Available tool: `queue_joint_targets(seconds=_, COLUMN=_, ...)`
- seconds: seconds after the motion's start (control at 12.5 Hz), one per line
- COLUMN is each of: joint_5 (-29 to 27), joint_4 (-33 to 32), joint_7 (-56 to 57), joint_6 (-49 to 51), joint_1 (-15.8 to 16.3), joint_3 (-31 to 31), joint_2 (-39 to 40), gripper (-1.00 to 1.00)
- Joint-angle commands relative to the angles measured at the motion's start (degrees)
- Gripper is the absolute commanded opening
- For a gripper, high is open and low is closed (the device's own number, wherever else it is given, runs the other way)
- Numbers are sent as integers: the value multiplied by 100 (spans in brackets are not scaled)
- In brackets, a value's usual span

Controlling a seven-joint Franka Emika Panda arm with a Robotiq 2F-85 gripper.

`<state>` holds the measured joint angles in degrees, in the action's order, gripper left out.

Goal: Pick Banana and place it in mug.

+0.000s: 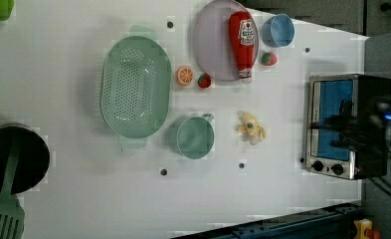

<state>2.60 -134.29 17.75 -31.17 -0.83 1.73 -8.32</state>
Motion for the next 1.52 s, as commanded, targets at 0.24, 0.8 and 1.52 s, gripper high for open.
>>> queue_joint_targets(seconds=0.24, joint_5=-34, joint_4=-469, joint_7=1826, joint_6=-1321, joint_1=9, joint_3=14, joint_2=851, gripper=100)
queue_joint_targets(seconds=0.8, joint_5=-35, joint_4=-582, joint_7=2394, joint_6=-2715, joint_1=-20, joint_3=24, joint_2=2281, gripper=100)
queue_joint_targets(seconds=1.52, joint_5=-38, joint_4=-674, joint_7=2345, joint_6=-3634, joint_1=-34, joint_3=18, joint_2=2809, gripper=-8)
